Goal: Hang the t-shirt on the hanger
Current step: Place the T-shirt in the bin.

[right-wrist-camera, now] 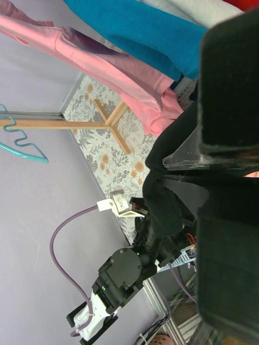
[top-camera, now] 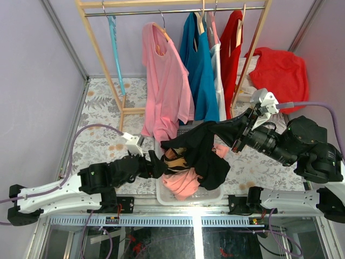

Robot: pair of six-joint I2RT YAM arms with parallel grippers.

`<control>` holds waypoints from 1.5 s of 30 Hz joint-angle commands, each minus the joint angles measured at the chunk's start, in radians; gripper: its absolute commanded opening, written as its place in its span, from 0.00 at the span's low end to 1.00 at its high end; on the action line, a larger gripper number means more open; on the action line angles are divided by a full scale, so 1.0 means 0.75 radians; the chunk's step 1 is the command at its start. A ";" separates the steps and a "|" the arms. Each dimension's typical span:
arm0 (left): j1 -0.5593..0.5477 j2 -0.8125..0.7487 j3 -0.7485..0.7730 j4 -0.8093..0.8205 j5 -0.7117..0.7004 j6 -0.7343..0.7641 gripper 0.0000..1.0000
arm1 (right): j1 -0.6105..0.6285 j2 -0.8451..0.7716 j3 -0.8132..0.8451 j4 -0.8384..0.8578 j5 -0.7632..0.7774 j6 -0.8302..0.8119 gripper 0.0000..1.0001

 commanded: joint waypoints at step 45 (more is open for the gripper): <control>0.005 0.201 1.052 0.020 -0.293 0.551 0.00 | 0.002 0.047 0.154 0.086 -0.056 -0.010 0.00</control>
